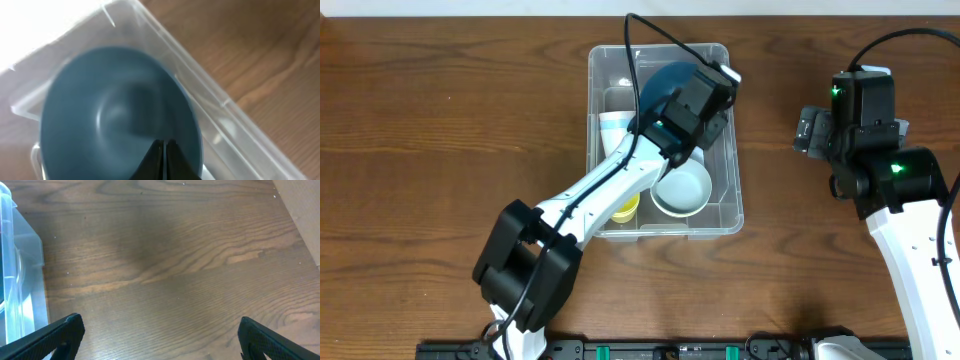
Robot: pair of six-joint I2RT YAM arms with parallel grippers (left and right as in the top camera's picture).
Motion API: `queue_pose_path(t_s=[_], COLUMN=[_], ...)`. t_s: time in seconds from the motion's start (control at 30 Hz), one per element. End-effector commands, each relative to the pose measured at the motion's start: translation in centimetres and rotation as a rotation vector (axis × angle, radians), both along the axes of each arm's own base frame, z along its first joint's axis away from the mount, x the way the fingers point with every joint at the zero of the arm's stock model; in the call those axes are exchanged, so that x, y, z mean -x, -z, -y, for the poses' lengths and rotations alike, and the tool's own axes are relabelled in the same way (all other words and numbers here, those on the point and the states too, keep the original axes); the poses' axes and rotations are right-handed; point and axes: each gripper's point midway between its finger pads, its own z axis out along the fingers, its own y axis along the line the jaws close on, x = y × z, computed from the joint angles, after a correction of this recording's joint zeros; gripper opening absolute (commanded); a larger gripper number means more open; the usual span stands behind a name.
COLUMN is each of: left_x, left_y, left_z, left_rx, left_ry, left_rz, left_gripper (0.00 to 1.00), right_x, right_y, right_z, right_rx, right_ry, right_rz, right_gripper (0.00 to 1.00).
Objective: Pack container
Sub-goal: 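Lower the blue bowl onto the cream bowl in the bin and release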
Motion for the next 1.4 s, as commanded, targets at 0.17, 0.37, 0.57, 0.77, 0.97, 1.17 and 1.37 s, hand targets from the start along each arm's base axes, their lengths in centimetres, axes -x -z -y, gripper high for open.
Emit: queue_pose_path(t_s=[0.17,0.37,0.57,0.77,0.97,1.17,1.37], left_x=[0.4,0.7,1.3,0.2,-0.6,-1.2,-3.1], left_y=[1.6,3.2,5.1,3.2,-1.1,-3.6,-4.2], left_z=[-0.7,-0.3,0.2,-1.2,-1.7,0.0,1.3], left_rx=[-0.044,-0.045,-0.048,-0.102,-0.064,0.035,0.103], left_ry=[-0.017,0.002,0.031,-0.012,-0.052,-0.035,-0.04], left_rz=[-0.045,-0.086,-0.14,-0.051,0.051,0.117,0.192], left_gripper=[0.06,0.06,0.06,0.06,0.06,0.06,0.06], right_x=[0.0,0.0,0.0,0.0,0.0,0.0,0.0], right_y=[-0.9,-0.9,-0.9,-0.9,-0.9,-0.9,-0.9], right_z=[0.4,0.4,0.4,0.4,0.4,0.4,0.4], right_rx=[-0.001,-0.002,-0.001,-0.001,-0.001,-0.001,-0.001], right_ry=[0.019,0.019,0.019,0.019,0.019,0.019,0.019], right_rz=[0.026,0.026,0.026,0.026,0.026,0.026,0.026], right_gripper=[0.99,0.99,0.99,0.99,0.99,0.99,0.99])
